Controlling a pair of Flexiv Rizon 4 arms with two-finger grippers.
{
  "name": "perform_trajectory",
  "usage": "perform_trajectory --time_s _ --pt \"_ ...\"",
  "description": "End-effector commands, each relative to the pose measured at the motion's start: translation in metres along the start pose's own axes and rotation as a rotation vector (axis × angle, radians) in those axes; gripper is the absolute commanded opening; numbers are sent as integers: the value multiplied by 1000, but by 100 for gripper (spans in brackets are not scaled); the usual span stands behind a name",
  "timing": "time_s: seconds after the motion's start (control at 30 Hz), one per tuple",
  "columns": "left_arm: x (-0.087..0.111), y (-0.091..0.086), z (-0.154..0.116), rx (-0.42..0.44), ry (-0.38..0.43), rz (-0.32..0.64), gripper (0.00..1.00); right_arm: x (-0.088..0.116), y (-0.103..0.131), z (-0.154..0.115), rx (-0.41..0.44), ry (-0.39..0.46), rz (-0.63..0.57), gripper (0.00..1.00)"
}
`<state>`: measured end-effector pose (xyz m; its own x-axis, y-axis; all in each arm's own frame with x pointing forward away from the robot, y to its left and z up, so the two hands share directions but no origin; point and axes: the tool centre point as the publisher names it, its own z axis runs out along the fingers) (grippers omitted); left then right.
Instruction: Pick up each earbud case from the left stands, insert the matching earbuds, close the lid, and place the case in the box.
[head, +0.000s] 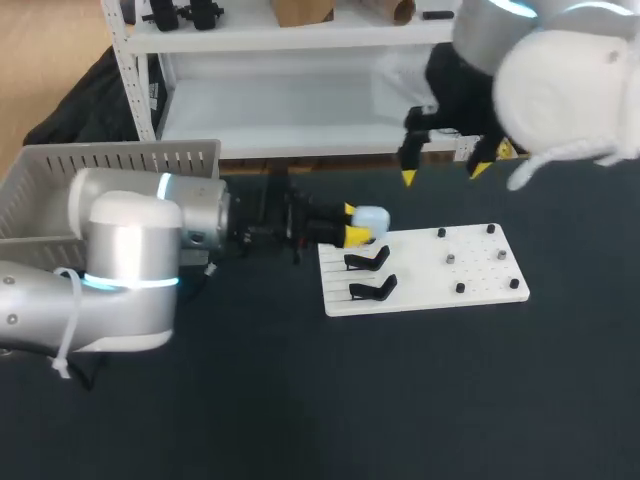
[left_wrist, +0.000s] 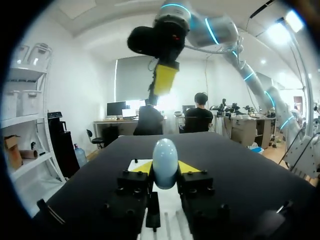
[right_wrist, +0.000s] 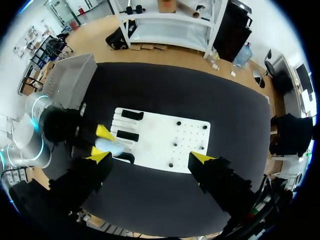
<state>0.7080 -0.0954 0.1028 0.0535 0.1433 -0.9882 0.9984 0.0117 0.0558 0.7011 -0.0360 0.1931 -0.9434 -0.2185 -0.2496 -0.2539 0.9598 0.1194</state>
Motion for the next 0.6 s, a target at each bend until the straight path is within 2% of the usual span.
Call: perform_trajectory --time_s 0.03,0.37,0.6 --pt "-19 -9 -42 -97 31 27 0 39 -12 -17 1 -190 25 100" --pt "-33 18 -128 -309 156 54 0 41 -15 -18 2 -193 33 100" --pt "-29 47 -180 -443 271 32 0 41 -15 -18 2 -193 33 100"
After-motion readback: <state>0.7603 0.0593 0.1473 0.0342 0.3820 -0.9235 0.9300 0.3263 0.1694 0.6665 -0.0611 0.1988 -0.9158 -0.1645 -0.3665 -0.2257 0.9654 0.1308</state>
